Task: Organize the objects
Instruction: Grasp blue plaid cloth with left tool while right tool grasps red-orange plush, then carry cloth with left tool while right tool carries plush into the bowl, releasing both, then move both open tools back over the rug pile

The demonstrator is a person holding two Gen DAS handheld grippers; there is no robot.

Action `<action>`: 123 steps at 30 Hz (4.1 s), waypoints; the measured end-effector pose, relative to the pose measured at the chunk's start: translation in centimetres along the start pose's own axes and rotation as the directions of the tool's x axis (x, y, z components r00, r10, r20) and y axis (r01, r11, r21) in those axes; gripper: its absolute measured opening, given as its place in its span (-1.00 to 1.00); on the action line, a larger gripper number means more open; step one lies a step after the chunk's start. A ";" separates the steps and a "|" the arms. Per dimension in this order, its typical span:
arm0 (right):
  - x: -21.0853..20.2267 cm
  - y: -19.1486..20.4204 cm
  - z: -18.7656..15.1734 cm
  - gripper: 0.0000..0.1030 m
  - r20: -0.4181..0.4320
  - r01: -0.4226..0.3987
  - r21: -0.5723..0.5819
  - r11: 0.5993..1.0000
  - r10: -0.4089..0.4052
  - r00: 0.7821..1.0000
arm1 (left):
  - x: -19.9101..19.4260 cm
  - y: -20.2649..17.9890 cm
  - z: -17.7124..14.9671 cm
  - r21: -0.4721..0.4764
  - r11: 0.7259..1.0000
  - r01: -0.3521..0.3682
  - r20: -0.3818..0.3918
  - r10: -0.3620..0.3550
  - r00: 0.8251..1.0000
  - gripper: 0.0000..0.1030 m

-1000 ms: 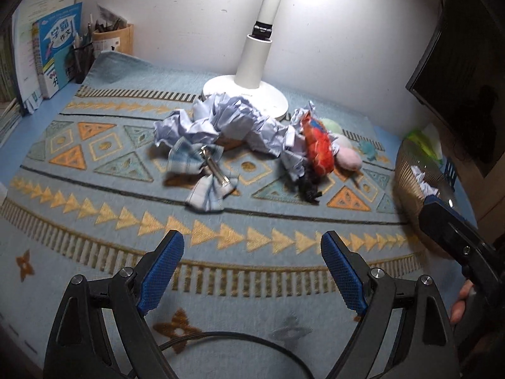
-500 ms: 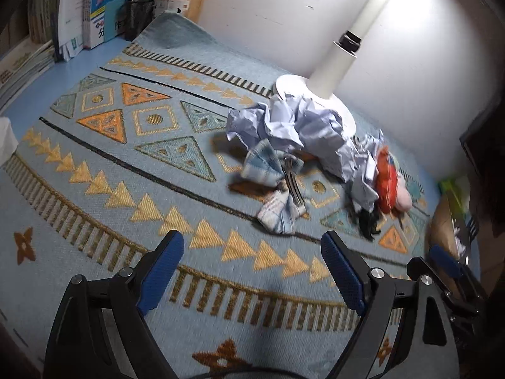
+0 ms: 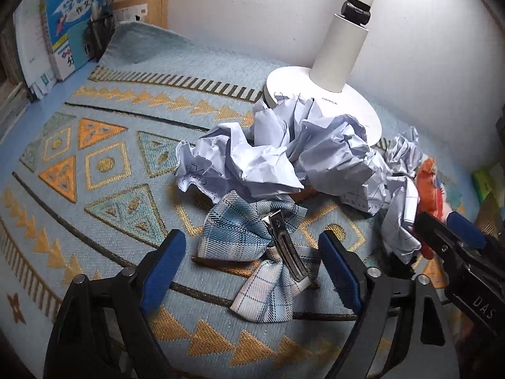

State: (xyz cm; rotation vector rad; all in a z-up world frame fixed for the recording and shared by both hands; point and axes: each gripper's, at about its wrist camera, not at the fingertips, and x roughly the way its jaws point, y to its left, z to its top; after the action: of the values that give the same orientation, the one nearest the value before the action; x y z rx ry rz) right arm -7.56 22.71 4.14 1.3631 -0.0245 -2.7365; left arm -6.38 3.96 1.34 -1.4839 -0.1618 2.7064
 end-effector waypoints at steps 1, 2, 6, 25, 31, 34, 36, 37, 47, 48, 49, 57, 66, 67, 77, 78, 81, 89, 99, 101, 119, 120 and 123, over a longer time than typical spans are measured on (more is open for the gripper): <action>0.3 0.0 -0.2 0.07 -0.017 -0.001 -0.006 1.000 0.001 1.000 | 0.0 -0.3 -0.1 0.022 0.999 -0.025 0.008 0.025 1.000 0.44; 0.4 -0.2 -0.3 -0.11 -0.028 -0.013 -0.005 1.000 0.013 1.000 | -0.1 -0.5 -0.3 0.038 0.999 -0.030 0.014 0.029 0.999 0.27; -0.2 -0.9 -0.9 -0.22 -0.014 -0.044 0.018 0.999 0.045 0.999 | -0.5 0.5 -0.3 -0.001 1.000 0.007 0.010 -0.007 1.000 -0.27; -10.7 -6.5 -4.7 -0.24 0.142 -0.163 0.099 0.982 0.148 0.979 | -5.9 0.6 -1.4 -0.055 0.976 0.209 0.010 -0.209 0.978 -0.67; -14.4 -10.9 -6.7 -0.24 0.203 -0.024 0.228 0.973 -0.024 0.979 | -9.4 -7.1 0.4 0.185 0.942 0.281 0.055 -0.296 0.954 -0.67; -15.7 -14.2 -7.5 -0.24 0.207 0.044 0.323 0.945 -0.115 0.972 | -10.5 -11.5 1.0 0.294 0.889 0.351 0.040 -0.378 0.925 -0.67; -16.3 -16.3 -8.1 -0.24 0.199 0.085 0.380 0.921 -0.171 0.965 | -10.9 -14.4 1.2 0.347 0.848 0.400 0.014 -0.432 0.902 -0.67; -16.7 -17.3 -8.5 -0.24 0.193 0.105 0.408 0.907 -0.198 0.961 | -10.9 -15.9 1.3 0.371 0.827 0.423 -0.004 -0.454 0.891 -0.67; -18.8 -22.3 -11.8 -0.24 0.112 0.234 0.539 0.809 -0.344 0.932 | -9.5 -28.9 -0.9 0.539 0.657 0.526 -0.191 -0.513 0.837 -0.64; -18.6 -22.2 -11.9 -0.24 0.097 0.246 0.534 0.809 -0.348 0.933 | -9.2 -29.8 -1.5 0.550 0.650 0.525 -0.207 -0.502 0.839 -0.64; -18.4 -22.1 -12.0 -0.24 0.085 0.256 0.530 0.808 -0.350 0.933 | -8.7 -30.6 -1.9 0.556 0.643 0.527 -0.226 -0.493 0.840 -0.64; -17.6 -21.1 -11.9 -0.15 0.030 0.365 0.444 0.818 -0.421 0.907 | -7.0 -33.1 -3.4 0.568 0.627 0.533 -0.306 -0.440 0.844 -0.33; -18.6 -20.5 -12.0 0.58 0.092 0.361 0.484 0.797 -0.457 0.885 | -9.3 -29.2 -1.7 0.482 0.622 0.618 -0.272 -0.564 0.780 0.99; -18.6 -20.5 -11.9 0.58 0.096 0.353 0.490 0.797 -0.452 0.887 | -9.6 -28.7 -1.4 0.476 0.632 0.612 -0.255 -0.567 0.784 0.99; -19.0 -17.2 -8.9 0.74 0.223 0.148 0.487 0.861 -0.286 0.932 | -10.7 -23.2 0.5 0.437 0.770 0.465 -0.080 -0.482 0.873 0.99; -18.8 -16.6 -8.4 0.74 0.228 0.129 0.470 0.873 -0.262 0.938 | -10.9 -22.5 0.7 0.434 0.781 0.449 -0.064 -0.470 0.880 0.99; -18.2 -14.2 -7.1 0.74 0.243 0.088 0.396 0.914 -0.197 0.950 | -11.6 -20.1 1.2 0.427 0.805 0.412 -0.009 -0.452 0.892 0.99; -15.5 -6.8 -5.6 0.74 0.232 -0.027 0.177 0.984 -0.015 0.973 | -11.2 -12.2 0.3 0.345 0.882 0.321 0.047 -0.358 0.933 0.99; -10.6 -1.3 -6.7 0.74 0.060 -0.130 0.021 0.991 0.129 0.990 | -8.4 -2.0 -3.1 0.069 0.956 0.285 -0.034 -0.283 0.959 0.99; -9.9 -1.0 -6.6 0.74 0.051 -0.136 0.011 0.991 0.135 0.990 | -7.4 0.2 -3.4 -0.044 0.958 0.284 -0.046 -0.286 0.957 0.99; -1.8 5.0 0.5 0.74 0.082 -0.042 -0.221 0.974 0.062 0.995 | -0.4 5.2 2.5 -0.160 0.965 0.209 -0.015 -0.214 0.977 0.71; -1.3 5.4 0.6 0.74 0.087 -0.024 -0.236 0.971 0.045 0.995 | -0.1 5.2 3.0 -0.168 0.963 0.213 -0.010 -0.218 0.976 0.69; 0.7 6.4 0.8 0.70 0.075 0.061 -0.285 0.957 -0.041 0.996 | 0.9 5.4 4.1 -0.182 0.960 0.212 -0.021 -0.220 0.975 0.43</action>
State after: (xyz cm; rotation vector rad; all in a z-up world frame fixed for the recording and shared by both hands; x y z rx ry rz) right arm -8.18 16.30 4.35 1.2053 0.3935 -2.6918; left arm -10.28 -1.56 2.18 -1.4653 -0.5448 2.5417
